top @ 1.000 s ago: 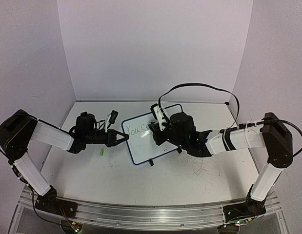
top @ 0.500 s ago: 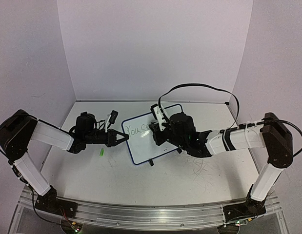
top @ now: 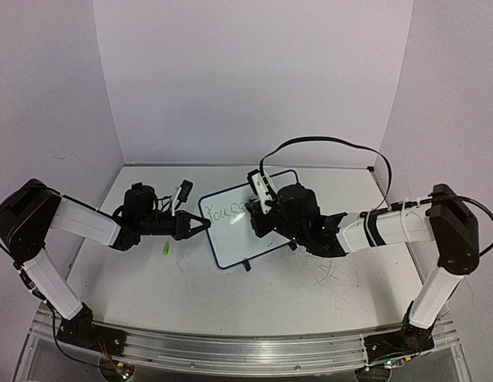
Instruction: Write a sentence on the whiteboard
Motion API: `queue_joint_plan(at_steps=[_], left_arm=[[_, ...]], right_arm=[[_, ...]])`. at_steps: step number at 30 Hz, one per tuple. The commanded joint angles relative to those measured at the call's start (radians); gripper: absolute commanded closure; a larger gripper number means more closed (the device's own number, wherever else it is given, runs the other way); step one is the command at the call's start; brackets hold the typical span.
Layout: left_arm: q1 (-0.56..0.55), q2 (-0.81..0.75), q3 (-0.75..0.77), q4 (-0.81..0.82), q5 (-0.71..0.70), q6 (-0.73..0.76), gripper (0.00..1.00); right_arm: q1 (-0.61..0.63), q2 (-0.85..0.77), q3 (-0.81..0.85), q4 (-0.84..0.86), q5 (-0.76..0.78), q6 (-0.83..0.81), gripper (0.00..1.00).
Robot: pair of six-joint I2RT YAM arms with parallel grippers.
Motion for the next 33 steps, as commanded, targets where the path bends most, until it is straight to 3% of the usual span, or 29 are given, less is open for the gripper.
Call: queue_joint_plan(at_steps=[1,33], left_arm=[[0.002,-0.004,0.022,-0.069,-0.028,0.062,1.0],[0.002,0.0,0.022,-0.069,-0.026,0.062,1.0]], right_arm=[[-0.016,-0.021,0.016,0.018,0.045,-0.012,1.0],[-0.022,-0.004,0.05,0.043,0.061,-0.028,1.0]])
